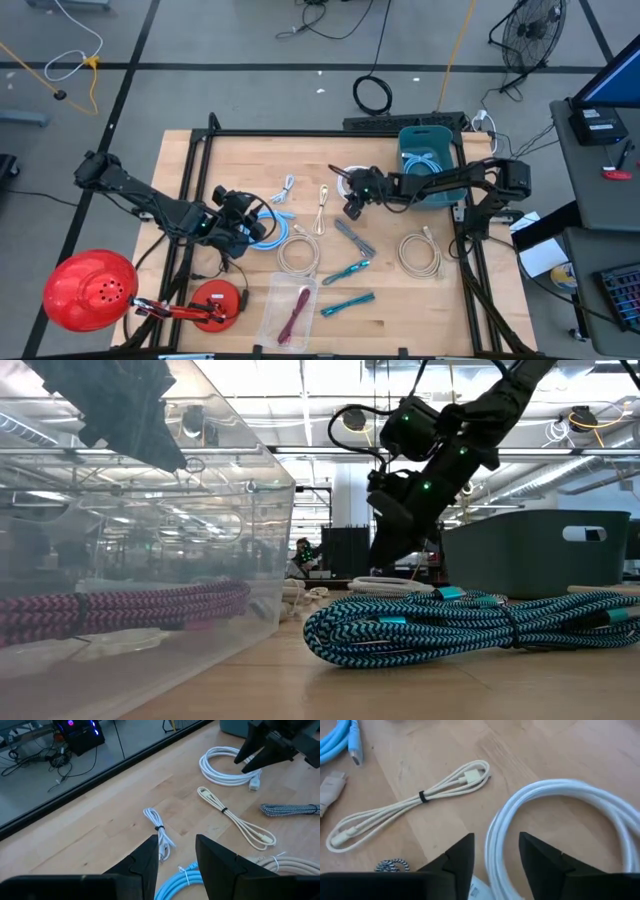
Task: Pick & Place USB Port
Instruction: Put the white usb cable into the blue bin
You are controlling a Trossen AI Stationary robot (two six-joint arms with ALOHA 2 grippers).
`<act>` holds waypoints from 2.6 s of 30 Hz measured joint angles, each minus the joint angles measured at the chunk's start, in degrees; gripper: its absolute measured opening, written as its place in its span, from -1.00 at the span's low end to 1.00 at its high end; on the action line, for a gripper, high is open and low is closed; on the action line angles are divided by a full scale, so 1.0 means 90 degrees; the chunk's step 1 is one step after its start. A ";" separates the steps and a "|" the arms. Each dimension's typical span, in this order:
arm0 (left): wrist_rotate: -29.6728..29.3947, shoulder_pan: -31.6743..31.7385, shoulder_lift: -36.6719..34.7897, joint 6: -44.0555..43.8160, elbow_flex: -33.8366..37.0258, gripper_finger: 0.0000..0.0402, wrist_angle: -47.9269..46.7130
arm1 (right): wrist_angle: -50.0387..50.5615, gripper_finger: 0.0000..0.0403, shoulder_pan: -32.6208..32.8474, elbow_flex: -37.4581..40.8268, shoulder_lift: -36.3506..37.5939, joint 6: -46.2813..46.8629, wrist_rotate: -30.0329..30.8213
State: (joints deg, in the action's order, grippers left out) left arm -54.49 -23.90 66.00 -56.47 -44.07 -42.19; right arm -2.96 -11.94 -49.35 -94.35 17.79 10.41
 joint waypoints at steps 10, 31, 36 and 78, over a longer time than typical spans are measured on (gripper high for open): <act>0.0024 0.0003 0.0000 -0.0008 0.0166 -0.35 0.0193 | 0.1586 -0.03 0.0121 -0.0011 0.0695 -0.3816 -0.0332; 0.0720 0.0369 0.0000 0.1054 0.0464 -0.35 0.1532 | 0.2033 -0.01 -0.0143 -0.0008 0.0672 -0.4624 -0.0249; 0.0723 0.0369 0.0000 0.1095 0.0464 -0.35 0.1534 | 0.1918 -0.01 -0.0264 -0.0008 0.0234 -0.4610 -0.0668; 0.0727 0.0362 -0.0002 0.1115 0.0464 -0.35 0.1523 | 0.3222 -0.81 -0.0270 0.0001 0.3728 -0.4194 0.1540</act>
State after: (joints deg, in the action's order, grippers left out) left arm -47.94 -20.64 65.98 -46.44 -39.90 -28.49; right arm 26.04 -14.37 -49.34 -60.79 -19.96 24.28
